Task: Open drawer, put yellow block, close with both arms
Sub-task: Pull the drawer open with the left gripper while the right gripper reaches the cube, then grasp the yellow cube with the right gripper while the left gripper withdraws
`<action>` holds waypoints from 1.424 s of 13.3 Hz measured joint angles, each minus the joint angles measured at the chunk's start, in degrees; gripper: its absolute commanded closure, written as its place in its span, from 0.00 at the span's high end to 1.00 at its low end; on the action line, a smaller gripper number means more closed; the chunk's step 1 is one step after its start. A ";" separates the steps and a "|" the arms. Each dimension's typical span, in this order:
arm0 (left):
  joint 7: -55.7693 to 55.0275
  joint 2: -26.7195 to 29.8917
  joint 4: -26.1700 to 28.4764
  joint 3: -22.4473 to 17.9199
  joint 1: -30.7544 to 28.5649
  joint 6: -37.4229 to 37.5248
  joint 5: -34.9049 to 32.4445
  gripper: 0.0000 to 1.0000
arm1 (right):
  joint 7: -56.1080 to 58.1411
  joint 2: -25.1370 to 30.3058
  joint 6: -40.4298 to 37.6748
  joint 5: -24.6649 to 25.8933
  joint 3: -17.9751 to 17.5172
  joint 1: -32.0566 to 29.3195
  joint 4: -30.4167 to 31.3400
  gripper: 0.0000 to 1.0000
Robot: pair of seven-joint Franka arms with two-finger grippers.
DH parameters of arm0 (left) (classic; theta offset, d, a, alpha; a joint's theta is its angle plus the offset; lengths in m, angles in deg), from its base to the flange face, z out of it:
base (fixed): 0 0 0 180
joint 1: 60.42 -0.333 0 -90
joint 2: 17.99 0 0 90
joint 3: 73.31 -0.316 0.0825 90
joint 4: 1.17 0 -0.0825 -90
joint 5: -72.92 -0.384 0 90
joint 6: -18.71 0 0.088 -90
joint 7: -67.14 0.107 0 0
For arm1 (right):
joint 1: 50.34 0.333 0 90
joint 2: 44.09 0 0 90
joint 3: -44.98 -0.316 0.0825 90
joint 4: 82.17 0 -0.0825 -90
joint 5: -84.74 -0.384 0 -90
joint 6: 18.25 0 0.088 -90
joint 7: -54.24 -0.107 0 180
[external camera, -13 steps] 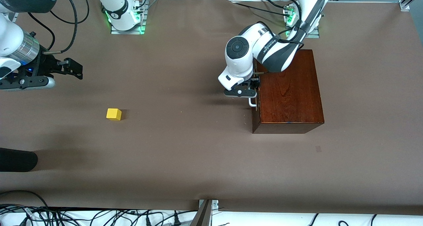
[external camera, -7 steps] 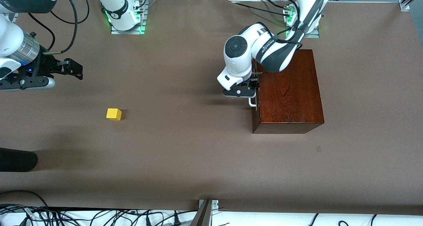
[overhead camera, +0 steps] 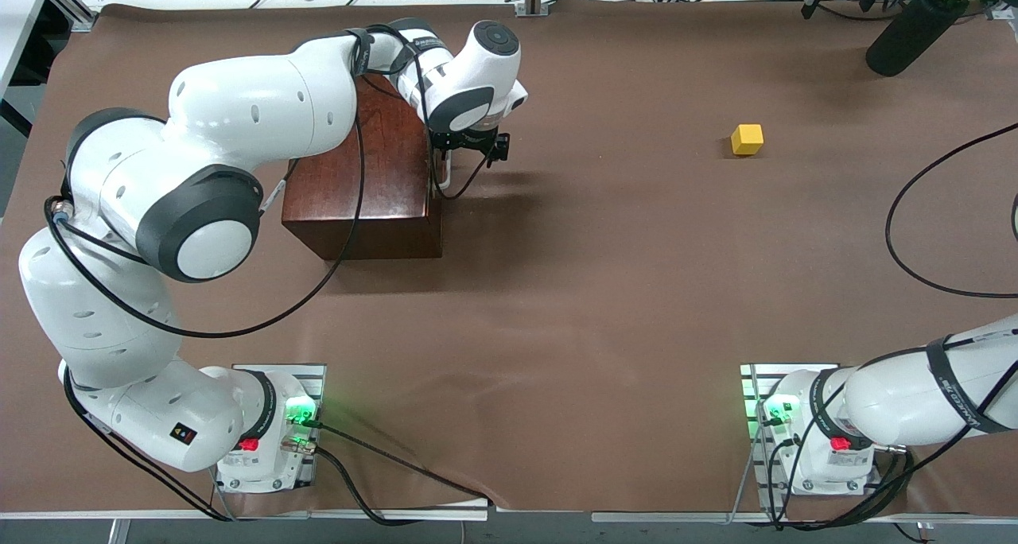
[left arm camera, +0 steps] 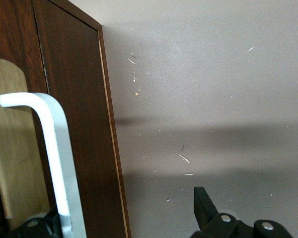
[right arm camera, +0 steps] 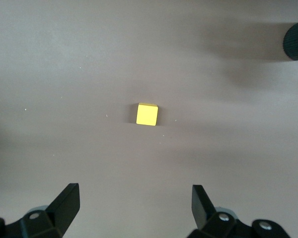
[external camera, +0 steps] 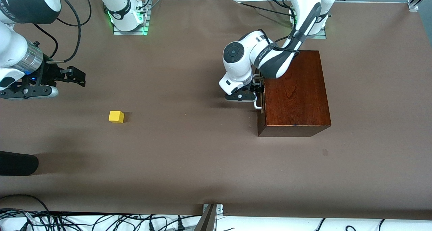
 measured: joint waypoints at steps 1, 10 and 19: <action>-0.01 0.00 0.00 0.00 0.01 0.00 -0.01 1.00 | 0.00 -0.01 0.00 0.00 0.07 -0.09 -0.01 1.00; -9.76 -2.56 -6.91 0.07 4.94 -1.48 0.26 1.00 | 0.45 -1.11 -1.46 0.03 0.06 -0.02 0.15 1.00; -10.40 -5.63 -13.92 -0.05 5.42 -1.60 4.72 1.00 | 0.44 -11.40 17.73 -0.02 1.10 -2.00 11.24 1.00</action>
